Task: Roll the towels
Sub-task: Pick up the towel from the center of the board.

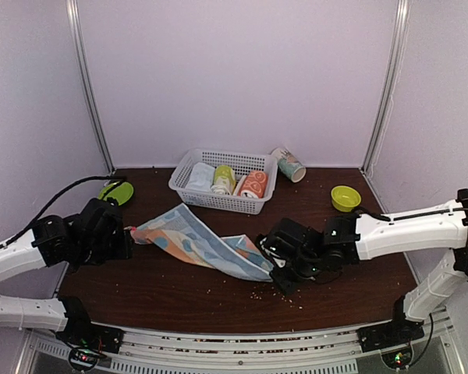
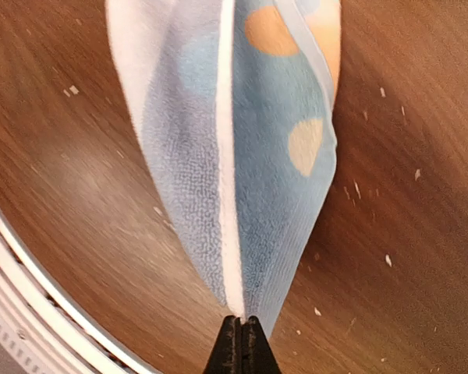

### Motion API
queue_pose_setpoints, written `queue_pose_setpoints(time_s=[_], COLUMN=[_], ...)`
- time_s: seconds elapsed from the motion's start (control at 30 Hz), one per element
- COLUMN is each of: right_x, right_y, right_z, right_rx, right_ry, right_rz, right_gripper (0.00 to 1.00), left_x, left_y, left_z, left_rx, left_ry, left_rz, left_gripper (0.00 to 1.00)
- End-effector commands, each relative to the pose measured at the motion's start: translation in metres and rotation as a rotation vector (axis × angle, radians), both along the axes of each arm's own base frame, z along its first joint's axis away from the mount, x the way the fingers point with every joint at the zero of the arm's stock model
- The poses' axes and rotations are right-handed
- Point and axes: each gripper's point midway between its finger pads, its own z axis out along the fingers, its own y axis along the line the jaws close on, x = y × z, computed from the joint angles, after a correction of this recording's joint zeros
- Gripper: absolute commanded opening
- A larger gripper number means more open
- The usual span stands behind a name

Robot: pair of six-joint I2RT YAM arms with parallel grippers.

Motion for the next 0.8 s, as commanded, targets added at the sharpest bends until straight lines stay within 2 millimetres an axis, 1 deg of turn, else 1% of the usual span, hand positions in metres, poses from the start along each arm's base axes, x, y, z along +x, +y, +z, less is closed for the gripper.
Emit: queue_pose_setpoints(time_s=[0.0, 0.07, 0.13, 0.2, 0.3, 0.33, 0.37, 0.4, 0.5, 0.6, 0.77], right_x=[-0.018, -0.027, -0.036, -0.043, -0.054, -0.062, -0.072, -0.083, -0.116, -0.136, -0.163], right_y=[-0.040, -0.050, -0.054, -0.059, -0.058, -0.056, -0.051, -0.048, -0.045, -0.046, -0.046], right_z=[-0.025, -0.036, -0.044, -0.051, -0.055, -0.056, -0.057, -0.058, -0.063, -0.067, -0.073], right_rx=[-0.012, -0.001, 0.027, 0.035, 0.060, 0.071, 0.085, 0.088, 0.051, 0.024, -0.046], right_ry=[0.036, 0.074, 0.109, 0.126, 0.158, 0.179, 0.208, 0.231, 0.277, 0.308, 0.332], right_rz=[-0.083, -0.096, -0.103, -0.104, -0.076, -0.052, -0.016, 0.018, 0.123, 0.174, 0.271], right_gripper=[0.00, 0.00, 0.00, 0.00, 0.00, 0.00, 0.00, 0.00, 0.00, 0.00, 0.00], left_x=[0.019, 0.028, 0.039, 0.050, 0.068, 0.073, 0.079, 0.084, 0.094, 0.103, 0.116], left_y=[-0.030, -0.044, -0.057, -0.069, -0.090, -0.098, -0.108, -0.117, -0.144, -0.165, -0.192], left_z=[-0.003, -0.004, -0.008, -0.008, -0.012, -0.015, -0.014, -0.018, -0.027, -0.040, -0.053], left_rx=[-0.050, -0.058, -0.041, -0.029, -0.018, -0.015, -0.020, -0.020, -0.040, -0.050, -0.027], left_ry=[-0.004, 0.008, 0.032, 0.046, 0.073, 0.085, 0.090, 0.107, 0.149, 0.186, 0.215], left_rz=[-0.048, -0.073, -0.093, -0.111, -0.148, -0.166, -0.185, -0.208, -0.265, -0.296, -0.326], left_gripper=[0.51, 0.51, 0.51, 0.51, 0.54, 0.55, 0.56, 0.56, 0.59, 0.61, 0.64])
